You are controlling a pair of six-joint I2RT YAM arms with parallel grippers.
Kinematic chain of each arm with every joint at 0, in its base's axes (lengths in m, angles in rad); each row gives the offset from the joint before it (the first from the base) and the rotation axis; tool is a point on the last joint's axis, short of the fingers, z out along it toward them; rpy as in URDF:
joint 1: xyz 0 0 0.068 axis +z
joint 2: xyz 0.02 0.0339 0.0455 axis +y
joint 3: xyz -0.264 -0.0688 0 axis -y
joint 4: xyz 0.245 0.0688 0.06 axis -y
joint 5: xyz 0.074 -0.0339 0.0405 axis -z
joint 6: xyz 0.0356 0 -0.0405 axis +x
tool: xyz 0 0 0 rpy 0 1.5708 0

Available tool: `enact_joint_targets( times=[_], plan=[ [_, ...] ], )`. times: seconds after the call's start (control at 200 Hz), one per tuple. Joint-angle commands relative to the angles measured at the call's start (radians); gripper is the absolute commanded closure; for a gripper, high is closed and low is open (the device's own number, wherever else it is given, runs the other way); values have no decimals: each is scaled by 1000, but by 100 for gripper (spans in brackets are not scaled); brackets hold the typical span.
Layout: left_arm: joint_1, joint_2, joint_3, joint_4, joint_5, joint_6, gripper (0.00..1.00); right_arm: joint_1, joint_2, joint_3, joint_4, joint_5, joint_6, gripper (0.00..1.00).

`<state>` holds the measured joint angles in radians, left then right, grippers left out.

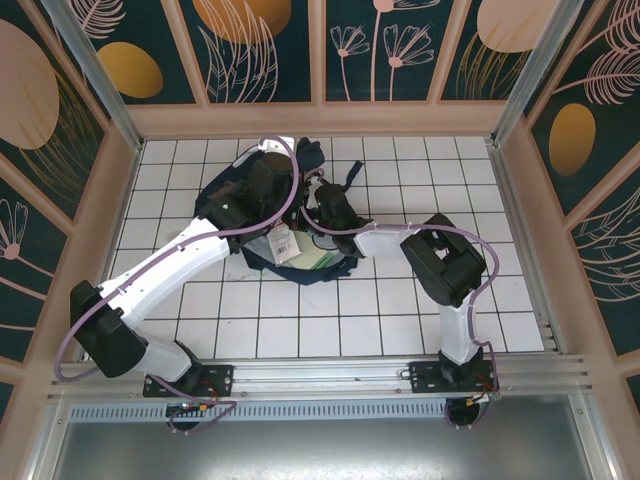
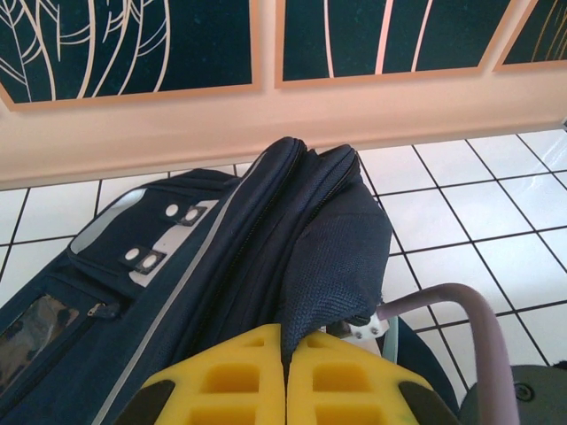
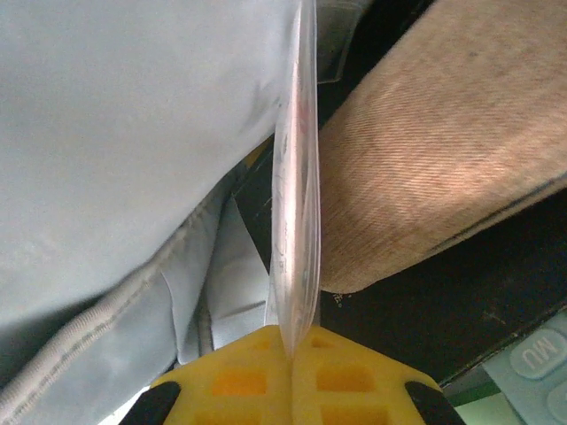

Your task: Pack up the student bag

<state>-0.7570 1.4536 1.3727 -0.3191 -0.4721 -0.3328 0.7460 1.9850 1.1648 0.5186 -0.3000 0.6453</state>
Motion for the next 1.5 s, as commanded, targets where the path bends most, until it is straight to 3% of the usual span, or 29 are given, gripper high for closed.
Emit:
enact_joint_targets(
  times=[0.0,0.165,0.38,0.42,0.48,0.5,0.716,0.821,0.921,1.056,1.266,1.496],
  plan=[
    [-1,-67,13,136,-7,12,93,7,-8,60,-72,-70,-246,100],
    [-1,-70,3,139,-4,10,93,9,11,129,-142,-134,-347,100],
    [-1,-63,5,140,4,6,93,24,93,224,-188,-196,-359,100],
    [0,-62,5,139,5,6,93,29,100,233,-190,-202,-360,91],
    [-1,-61,5,140,4,5,93,36,102,236,-196,-196,-358,57],
    [-1,-60,5,138,3,7,93,37,96,232,-196,-192,-358,50],
    [-1,-70,-11,140,-16,12,93,20,-28,80,-141,-94,-355,31],
    [-1,-68,-17,144,-16,10,93,1,-90,0,-107,-46,-336,32],
    [0,-64,-21,147,-13,9,92,-5,-106,-28,-89,-44,-338,41],
    [-1,-62,-19,147,-14,6,93,-4,-59,11,-107,-47,-326,43],
    [0,-90,-14,152,2,11,93,9,-2,70,-93,100,-300,58],
    [-1,-99,-10,147,30,16,92,33,107,198,-148,103,-318,68]
  ],
)
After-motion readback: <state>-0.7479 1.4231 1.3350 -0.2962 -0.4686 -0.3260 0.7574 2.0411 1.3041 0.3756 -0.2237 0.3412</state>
